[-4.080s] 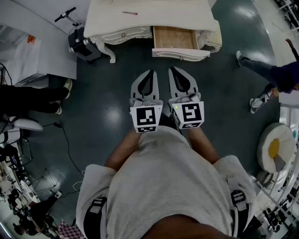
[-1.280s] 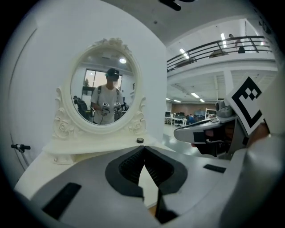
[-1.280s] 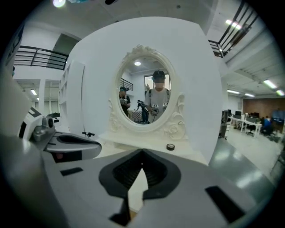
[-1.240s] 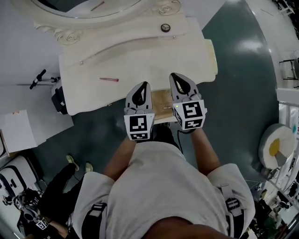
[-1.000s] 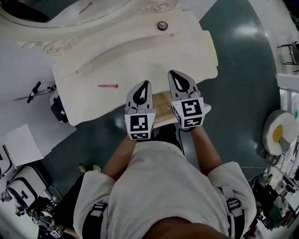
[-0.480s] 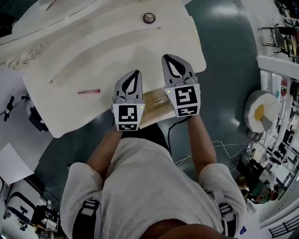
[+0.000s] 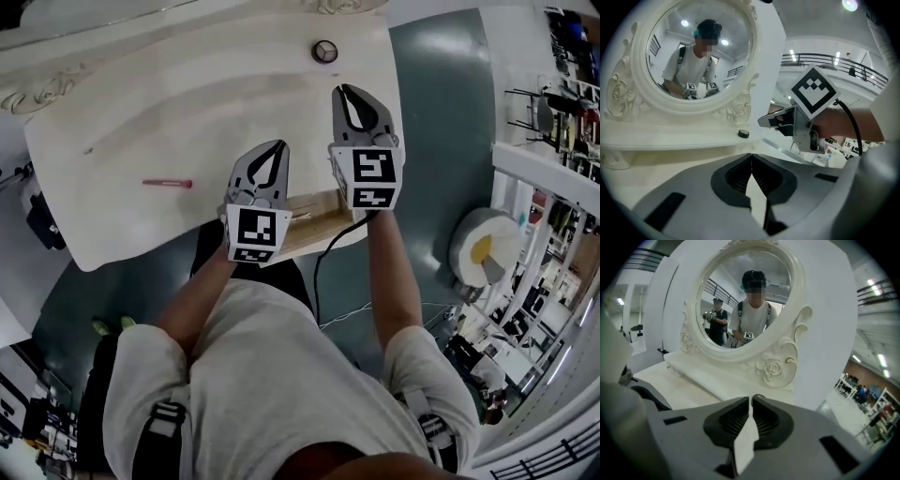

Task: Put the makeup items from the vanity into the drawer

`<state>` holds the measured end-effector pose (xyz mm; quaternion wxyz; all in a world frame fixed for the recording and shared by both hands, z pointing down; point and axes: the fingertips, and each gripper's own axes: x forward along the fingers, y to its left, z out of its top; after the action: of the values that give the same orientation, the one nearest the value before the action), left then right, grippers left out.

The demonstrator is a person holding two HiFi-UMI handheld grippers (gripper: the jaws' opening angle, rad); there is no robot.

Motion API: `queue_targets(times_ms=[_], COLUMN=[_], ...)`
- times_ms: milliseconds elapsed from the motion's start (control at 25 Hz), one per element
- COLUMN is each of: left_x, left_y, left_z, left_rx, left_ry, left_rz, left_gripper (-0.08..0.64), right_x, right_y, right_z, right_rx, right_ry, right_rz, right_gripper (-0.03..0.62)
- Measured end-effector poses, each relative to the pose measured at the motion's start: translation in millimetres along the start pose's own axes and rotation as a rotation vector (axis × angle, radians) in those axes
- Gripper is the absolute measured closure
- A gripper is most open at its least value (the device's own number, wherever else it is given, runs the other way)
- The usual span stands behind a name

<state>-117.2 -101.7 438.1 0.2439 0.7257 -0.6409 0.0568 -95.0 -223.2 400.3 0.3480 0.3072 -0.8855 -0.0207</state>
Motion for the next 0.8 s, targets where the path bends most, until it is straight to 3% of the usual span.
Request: queue_targets(times_ms=[80, 200, 320, 520, 800], left_x=[0.1, -0.5, -1.3, -5.5, -9.0], left_y=[9.7, 18.6, 25.6, 33.1, 37.3], left_z=[5.4, 7.6, 1.1, -9.1, -15.0], left_rx=[-0.009, -0.019, -0.021, -0.031, -0.038], left_ry=[-0.014, -0.017, -0.002, 0.017, 0.025], left_rz=[0.014, 0.031, 0.039, 0.053, 0.057], left_gripper=[0.554, 0.554, 0.554, 0.554, 0.554], right_x=[13.2, 30.9, 49.3, 70.7, 90.8], right_y=[0.0, -1.7, -8.1, -24.3, -26.6], right_z=[2.1, -0.1, -6.4, -13.6, -19.4], right_rx=[0.061, 0.103, 0.164, 0.276, 0.286], right_ry=[-0.002, 0.012, 0.022, 0.037, 0.057], right_rz=[0.012, 0.019, 0.008, -0.034, -0.046], right_gripper=[0.570, 0.450, 0.412, 0.380, 0.353])
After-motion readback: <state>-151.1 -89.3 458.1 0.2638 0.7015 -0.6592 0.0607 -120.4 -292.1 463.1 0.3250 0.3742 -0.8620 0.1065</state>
